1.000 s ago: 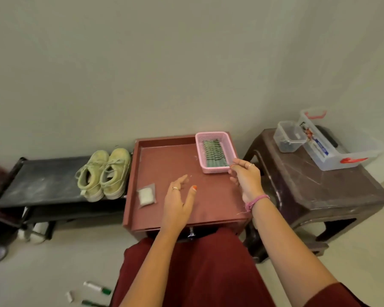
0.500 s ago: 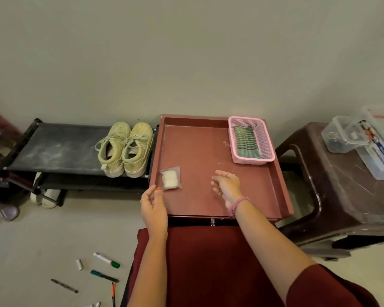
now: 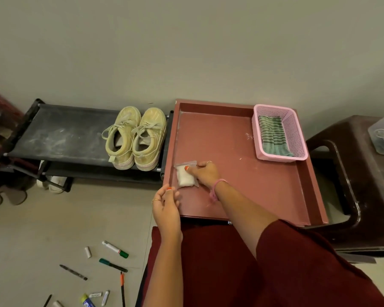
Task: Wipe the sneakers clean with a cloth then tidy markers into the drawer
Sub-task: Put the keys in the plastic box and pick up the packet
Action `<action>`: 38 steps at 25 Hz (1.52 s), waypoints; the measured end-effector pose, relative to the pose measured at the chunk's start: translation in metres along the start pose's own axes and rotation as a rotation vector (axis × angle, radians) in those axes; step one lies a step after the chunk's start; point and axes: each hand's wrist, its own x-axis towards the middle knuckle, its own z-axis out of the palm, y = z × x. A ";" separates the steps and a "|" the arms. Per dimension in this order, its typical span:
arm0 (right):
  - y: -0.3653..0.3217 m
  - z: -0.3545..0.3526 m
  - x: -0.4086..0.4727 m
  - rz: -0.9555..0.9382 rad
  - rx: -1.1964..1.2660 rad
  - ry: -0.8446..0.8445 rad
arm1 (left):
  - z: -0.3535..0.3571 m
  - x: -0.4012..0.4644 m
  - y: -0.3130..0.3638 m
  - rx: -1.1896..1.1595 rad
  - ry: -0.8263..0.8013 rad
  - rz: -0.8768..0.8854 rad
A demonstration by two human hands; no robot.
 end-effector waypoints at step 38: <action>0.010 -0.365 -0.245 -0.284 0.746 0.323 | 0.236 -0.225 0.014 0.175 -0.863 -0.032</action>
